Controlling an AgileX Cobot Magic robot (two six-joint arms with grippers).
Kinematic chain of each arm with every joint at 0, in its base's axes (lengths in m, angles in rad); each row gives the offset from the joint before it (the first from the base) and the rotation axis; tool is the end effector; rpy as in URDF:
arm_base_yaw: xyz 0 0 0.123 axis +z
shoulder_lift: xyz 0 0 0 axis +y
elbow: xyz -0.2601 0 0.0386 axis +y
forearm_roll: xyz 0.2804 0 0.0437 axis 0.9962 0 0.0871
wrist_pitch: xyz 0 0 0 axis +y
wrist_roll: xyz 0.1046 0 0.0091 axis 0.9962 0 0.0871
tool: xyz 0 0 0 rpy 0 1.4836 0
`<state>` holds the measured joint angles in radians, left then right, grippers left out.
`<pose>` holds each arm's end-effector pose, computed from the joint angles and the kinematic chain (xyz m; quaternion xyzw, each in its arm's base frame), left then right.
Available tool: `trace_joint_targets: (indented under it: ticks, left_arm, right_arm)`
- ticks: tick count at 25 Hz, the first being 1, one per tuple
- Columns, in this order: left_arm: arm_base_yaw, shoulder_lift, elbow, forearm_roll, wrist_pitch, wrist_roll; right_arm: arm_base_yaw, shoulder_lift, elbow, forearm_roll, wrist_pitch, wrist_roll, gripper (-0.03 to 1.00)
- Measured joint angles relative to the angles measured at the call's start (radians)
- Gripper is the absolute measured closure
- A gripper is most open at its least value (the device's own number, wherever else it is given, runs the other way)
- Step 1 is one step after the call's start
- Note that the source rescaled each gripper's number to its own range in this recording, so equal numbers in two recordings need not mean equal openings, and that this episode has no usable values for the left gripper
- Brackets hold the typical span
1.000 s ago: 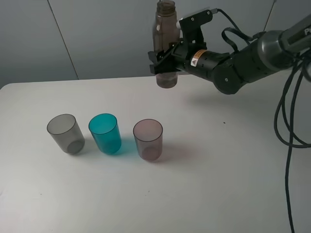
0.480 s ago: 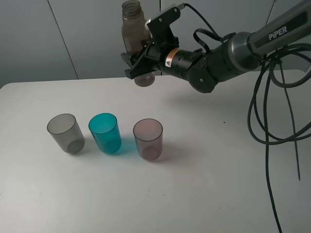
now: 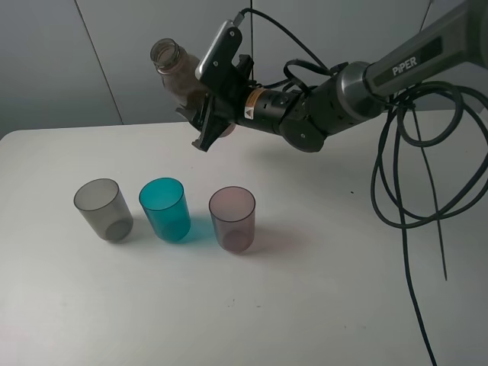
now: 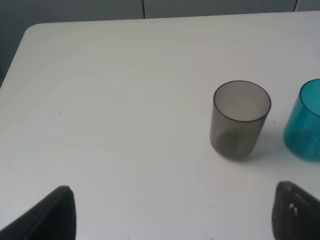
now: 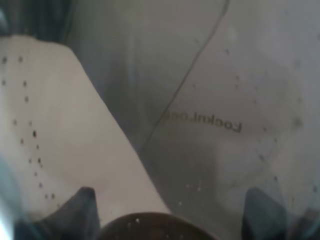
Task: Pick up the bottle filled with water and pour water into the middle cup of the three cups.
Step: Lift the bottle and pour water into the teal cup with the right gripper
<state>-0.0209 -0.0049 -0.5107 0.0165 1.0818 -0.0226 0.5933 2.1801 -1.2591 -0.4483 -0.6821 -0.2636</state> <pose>0.0553 0.0004 0.2882 -0.0012 0.8546 -0.0031 0.5192 0.3852 0.2943 0.0971 -0.5094 0.5805 0.0982 0.6276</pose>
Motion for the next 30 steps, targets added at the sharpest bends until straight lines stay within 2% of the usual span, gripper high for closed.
trace_joint_targets:
  ticks: [7, 17, 30]
  left_arm:
    - [0.0, 0.0, 0.0, 0.0, 0.0, 0.0]
    - [0.0, 0.0, 0.0, 0.0, 0.0, 0.0]
    - [0.0, 0.0, 0.0, 0.0, 0.0, 0.0]
  right_arm:
    - [0.0, 0.0, 0.0, -0.004, 0.0, -0.239, 0.95]
    - [0.0, 0.0, 0.0, -0.005, 0.002, -0.474, 0.95]
    - [0.0, 0.0, 0.0, -0.005, 0.015, -0.726, 0.95]
